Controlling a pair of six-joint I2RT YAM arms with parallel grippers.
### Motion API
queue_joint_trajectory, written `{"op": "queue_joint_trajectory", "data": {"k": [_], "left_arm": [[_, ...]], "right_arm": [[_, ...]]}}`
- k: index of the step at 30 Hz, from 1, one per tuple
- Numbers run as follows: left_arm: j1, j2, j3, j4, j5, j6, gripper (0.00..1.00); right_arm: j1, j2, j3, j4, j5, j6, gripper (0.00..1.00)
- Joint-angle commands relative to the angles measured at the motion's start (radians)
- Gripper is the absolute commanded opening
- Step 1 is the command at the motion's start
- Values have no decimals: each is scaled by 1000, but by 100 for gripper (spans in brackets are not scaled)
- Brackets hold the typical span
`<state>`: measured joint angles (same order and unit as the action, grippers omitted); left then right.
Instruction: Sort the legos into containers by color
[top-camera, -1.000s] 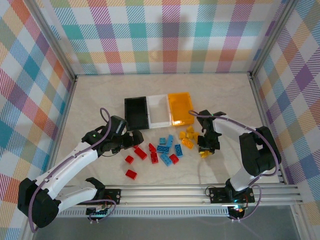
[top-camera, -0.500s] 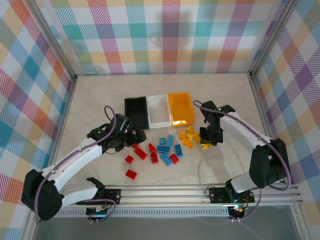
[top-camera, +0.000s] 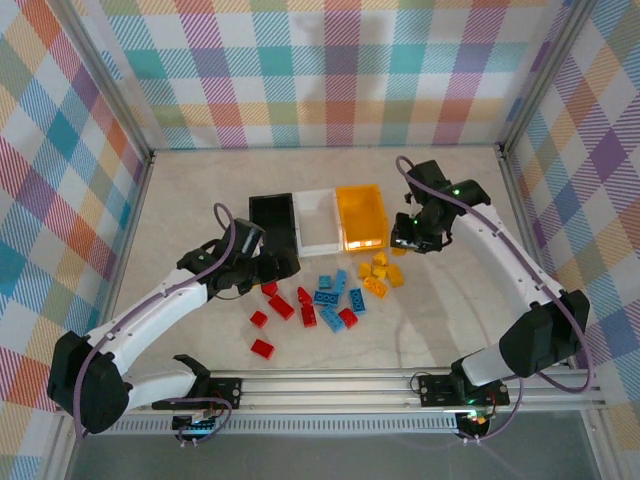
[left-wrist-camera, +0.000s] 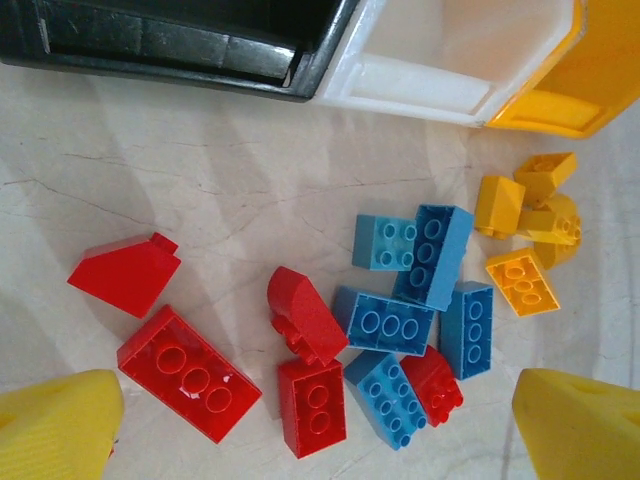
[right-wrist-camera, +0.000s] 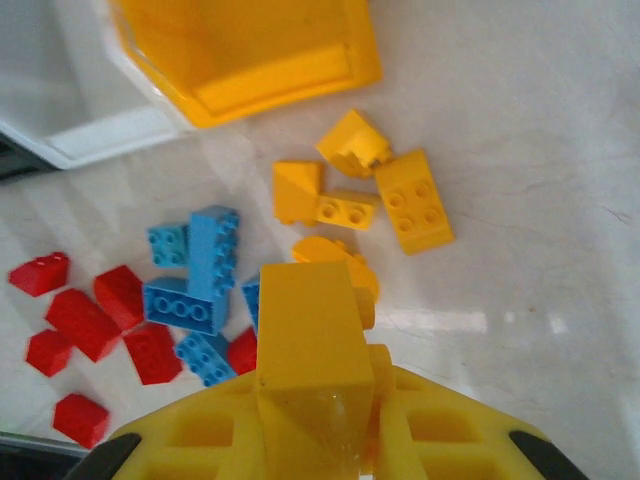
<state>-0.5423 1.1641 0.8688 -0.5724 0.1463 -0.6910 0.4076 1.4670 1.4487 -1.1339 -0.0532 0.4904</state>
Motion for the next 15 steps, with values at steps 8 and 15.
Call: {"op": "queue_joint_trajectory", "data": {"k": [8, 15], "left_arm": [[57, -140, -44, -40, 37, -18, 100], [74, -174, -67, -81, 41, -58, 100]], "right_arm": [[6, 297, 286, -4, -21, -79, 22], [7, 512, 479, 3, -15, -93, 22]]}}
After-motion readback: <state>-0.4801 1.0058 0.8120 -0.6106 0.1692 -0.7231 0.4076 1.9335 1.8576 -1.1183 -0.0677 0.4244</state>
